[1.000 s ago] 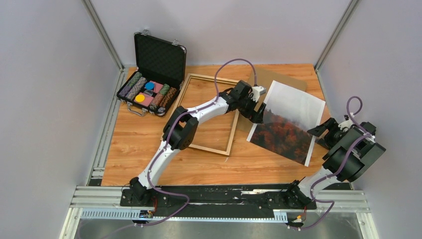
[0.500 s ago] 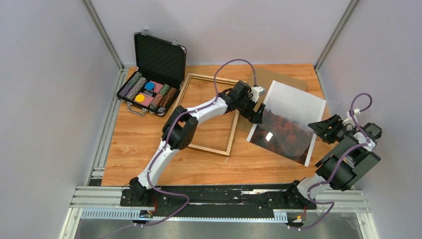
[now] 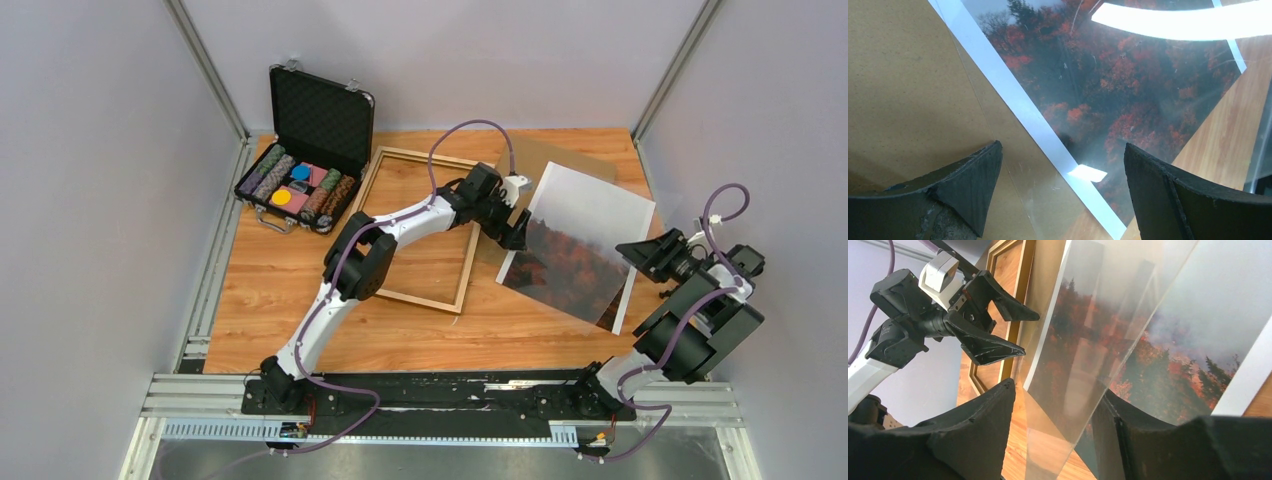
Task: Put the photo into the frame
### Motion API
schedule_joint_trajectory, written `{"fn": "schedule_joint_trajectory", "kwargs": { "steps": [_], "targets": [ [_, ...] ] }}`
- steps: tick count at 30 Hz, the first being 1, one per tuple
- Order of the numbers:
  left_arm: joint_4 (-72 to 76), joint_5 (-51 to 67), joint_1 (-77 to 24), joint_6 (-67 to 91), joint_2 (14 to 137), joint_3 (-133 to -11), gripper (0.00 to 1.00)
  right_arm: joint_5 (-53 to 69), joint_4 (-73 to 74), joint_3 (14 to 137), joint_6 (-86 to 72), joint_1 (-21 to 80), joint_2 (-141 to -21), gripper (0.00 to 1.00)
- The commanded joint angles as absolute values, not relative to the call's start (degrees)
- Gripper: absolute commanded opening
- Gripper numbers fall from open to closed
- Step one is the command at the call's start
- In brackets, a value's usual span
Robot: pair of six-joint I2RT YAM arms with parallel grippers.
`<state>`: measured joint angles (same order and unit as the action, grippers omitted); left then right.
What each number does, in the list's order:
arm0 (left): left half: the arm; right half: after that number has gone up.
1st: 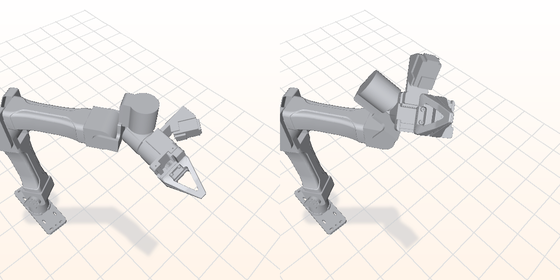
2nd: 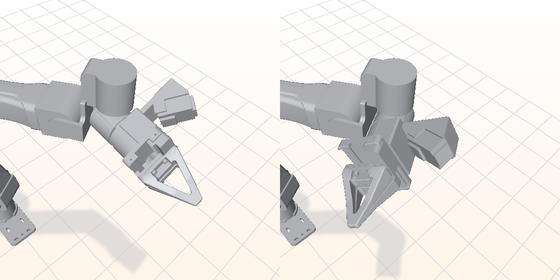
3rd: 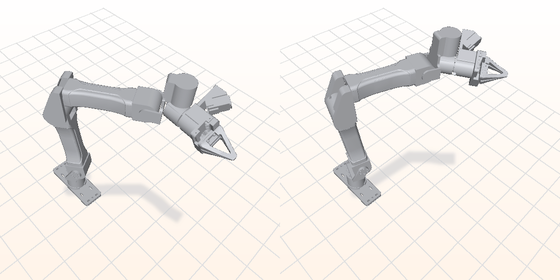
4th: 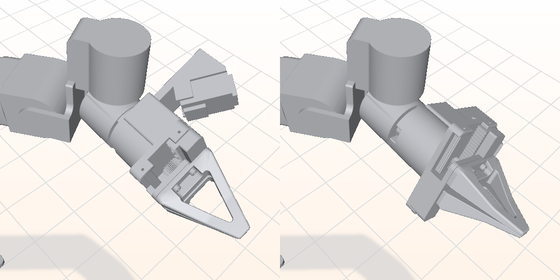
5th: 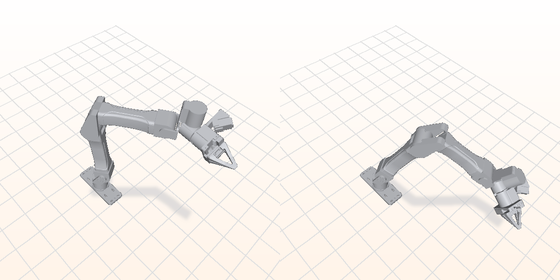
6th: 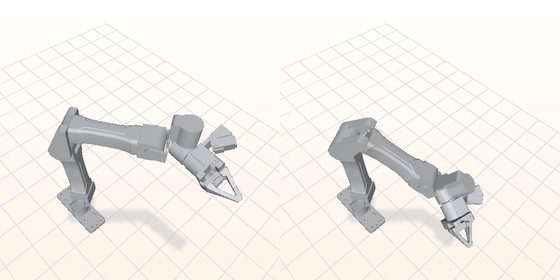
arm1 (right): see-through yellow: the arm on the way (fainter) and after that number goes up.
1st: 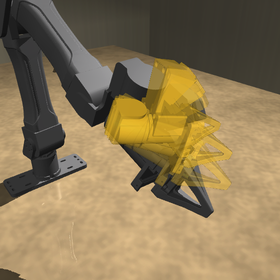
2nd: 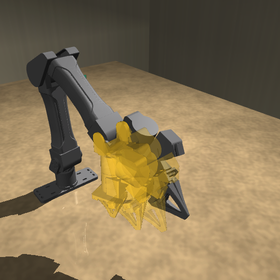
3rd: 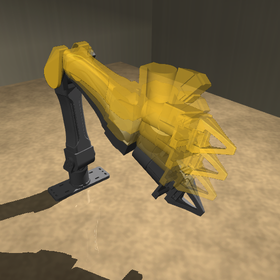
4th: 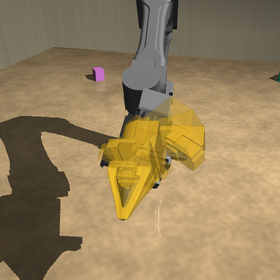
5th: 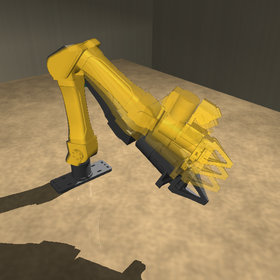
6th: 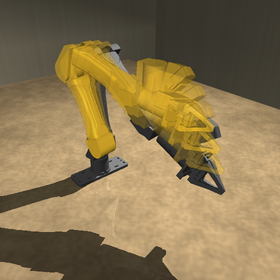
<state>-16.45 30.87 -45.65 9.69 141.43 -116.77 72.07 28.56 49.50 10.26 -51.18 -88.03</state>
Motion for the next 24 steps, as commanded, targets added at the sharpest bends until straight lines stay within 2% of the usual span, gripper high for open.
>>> {"fn": "schedule_joint_trajectory", "kwargs": {
  "steps": [1,6,10,19,21,24],
  "targets": [
    [-22.8,35.0,-46.7,10.1,140.8,-114.0,0.99,73.8,27.0,50.2,11.9,-49.3,-88.5,0.54],
    [-22.1,37.1,-46.8,9.9,139.9,-113.2,0.99,71.2,23.9,50.6,8.0,-45.1,-88.6,0.52],
    [-21.4,38.1,-46.7,9.8,139.4,-112.1,0.99,68.2,20.5,50.5,4.5,-42.9,-88.6,0.46],
    [-22.0,34.8,-46.8,9.6,137.2,-112.0,1.00,63.5,20.3,51.8,1.3,-43.0,-86.7,0.05],
    [-23.4,34.2,-46.7,9.4,136.6,-113.0,1.00,63.7,20.5,52.2,0.6,-43.0,-85.8,0.00],
    [-25.4,33.5,-46.6,9.1,134.8,-114.5,1.00,65.3,21.1,53.2,-0.9,-43.0,-84.5,0.00]
  ]
}}
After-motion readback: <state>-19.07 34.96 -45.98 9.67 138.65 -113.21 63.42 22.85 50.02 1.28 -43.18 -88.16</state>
